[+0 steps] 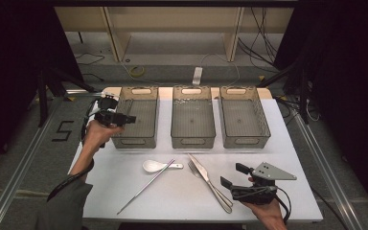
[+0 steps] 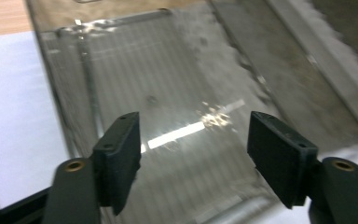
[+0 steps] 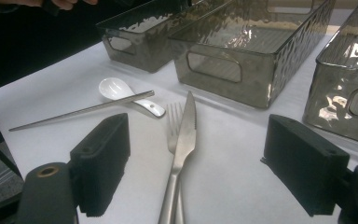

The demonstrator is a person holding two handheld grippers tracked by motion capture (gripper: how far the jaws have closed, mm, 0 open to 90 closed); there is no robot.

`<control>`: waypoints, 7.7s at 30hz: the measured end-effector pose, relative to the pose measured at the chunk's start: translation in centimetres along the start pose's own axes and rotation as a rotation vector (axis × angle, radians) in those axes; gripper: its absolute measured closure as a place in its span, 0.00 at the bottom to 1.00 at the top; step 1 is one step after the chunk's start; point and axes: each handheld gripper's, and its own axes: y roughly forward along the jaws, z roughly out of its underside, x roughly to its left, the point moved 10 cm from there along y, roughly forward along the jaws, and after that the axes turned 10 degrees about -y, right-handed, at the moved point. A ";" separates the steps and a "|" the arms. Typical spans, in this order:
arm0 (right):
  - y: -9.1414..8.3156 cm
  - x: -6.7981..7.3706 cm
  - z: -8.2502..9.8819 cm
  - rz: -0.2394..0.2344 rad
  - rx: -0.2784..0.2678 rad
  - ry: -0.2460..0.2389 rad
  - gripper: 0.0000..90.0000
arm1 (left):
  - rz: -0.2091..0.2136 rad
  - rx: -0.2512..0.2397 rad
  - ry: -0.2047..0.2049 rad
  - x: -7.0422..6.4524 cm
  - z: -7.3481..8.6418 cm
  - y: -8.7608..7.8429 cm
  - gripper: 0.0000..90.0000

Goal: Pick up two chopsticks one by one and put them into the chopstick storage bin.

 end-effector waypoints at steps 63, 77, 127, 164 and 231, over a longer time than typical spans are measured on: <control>0.0 0.5 0.1 -0.010 0.025 -0.023 0.26 | 0.059 0.518 0.373 -8.2 19.3 -0.7 0.71; 0.1 0.6 0.2 -0.013 0.032 -0.027 0.26 | 0.020 0.522 0.423 -8.1 19.7 -0.3 0.90; 0.2 0.5 0.3 -0.014 0.035 -0.017 0.26 | 0.137 0.251 0.289 -7.6 13.0 -3.5 0.95; 0.2 0.4 0.5 -0.011 0.036 -0.004 0.26 | 0.080 0.020 0.146 -4.0 0.4 -3.6 0.95; 0.2 0.5 0.4 -0.022 0.031 -0.001 0.26 | -0.038 -0.047 0.006 2.3 -2.8 3.4 0.94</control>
